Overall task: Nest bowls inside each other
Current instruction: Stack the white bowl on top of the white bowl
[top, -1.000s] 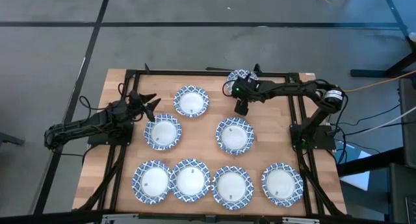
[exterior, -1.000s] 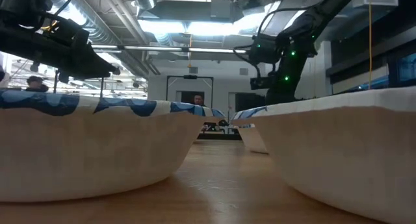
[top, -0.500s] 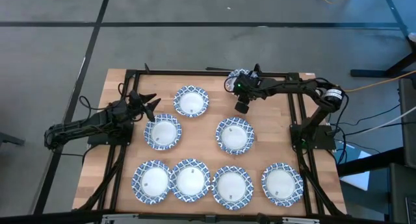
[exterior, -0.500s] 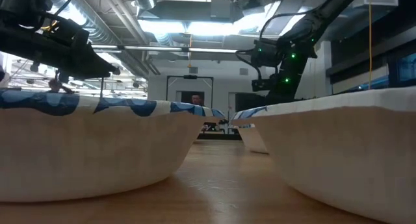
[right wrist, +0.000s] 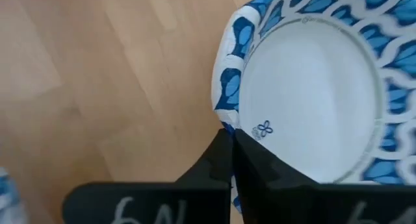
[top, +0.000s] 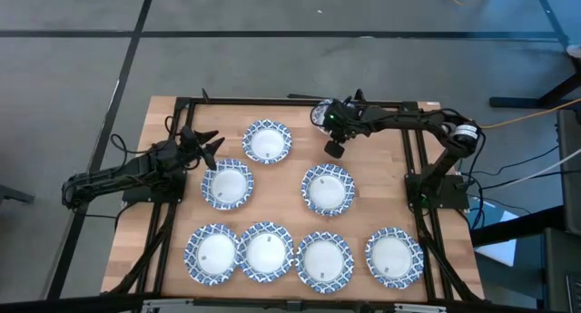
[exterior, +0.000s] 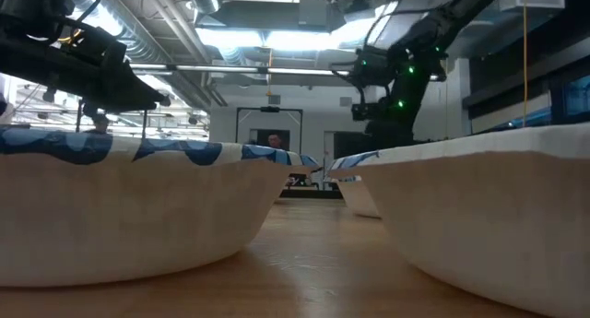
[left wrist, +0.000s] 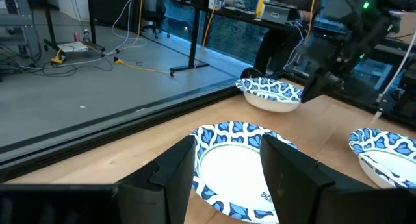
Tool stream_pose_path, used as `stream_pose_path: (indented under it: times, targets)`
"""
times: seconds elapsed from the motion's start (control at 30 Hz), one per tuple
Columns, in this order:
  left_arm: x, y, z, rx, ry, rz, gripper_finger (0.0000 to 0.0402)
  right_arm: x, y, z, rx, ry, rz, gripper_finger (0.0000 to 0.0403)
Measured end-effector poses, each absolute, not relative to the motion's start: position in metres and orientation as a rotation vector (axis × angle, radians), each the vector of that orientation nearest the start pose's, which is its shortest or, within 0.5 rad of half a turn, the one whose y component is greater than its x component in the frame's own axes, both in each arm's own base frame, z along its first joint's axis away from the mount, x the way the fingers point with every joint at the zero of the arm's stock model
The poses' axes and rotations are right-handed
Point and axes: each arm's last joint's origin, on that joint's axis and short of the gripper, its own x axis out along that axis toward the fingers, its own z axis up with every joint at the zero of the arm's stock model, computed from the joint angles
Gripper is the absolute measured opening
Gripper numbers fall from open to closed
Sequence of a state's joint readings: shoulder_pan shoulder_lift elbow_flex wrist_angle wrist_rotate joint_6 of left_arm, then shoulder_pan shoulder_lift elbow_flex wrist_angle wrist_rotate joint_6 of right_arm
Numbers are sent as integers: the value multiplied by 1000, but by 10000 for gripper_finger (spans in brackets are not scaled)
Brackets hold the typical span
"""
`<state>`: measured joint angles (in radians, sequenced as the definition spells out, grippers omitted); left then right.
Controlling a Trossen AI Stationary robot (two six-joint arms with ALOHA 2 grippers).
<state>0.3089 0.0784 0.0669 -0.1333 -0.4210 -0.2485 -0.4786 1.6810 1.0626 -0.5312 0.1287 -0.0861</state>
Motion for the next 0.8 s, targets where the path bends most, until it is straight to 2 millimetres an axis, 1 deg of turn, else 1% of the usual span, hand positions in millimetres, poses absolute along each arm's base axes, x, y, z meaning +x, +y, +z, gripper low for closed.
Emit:
stream_pose_path:
  times: [0.1,0.2,0.37,0.5,0.63,0.73,0.8]
  targets:
    - [87,41,168,-187,71,750,169,295,-146,205,112,1183,-450,5]
    - [87,41,168,-162,81,753,169,305,-137,230,103,1186,-390,5]
    - [87,41,168,-163,80,753,169,319,-110,276,58,1146,-322,5]
    - [87,41,168,-188,70,755,169,319,-77,307,45,1074,-272,5]
    - [87,41,168,-213,61,754,169,309,-41,328,72,999,-239,5]
    - [87,41,168,-213,61,751,169,304,-15,337,64,966,-233,5]
    - [87,41,168,-213,61,751,169,303,1,337,58,965,-240,5]
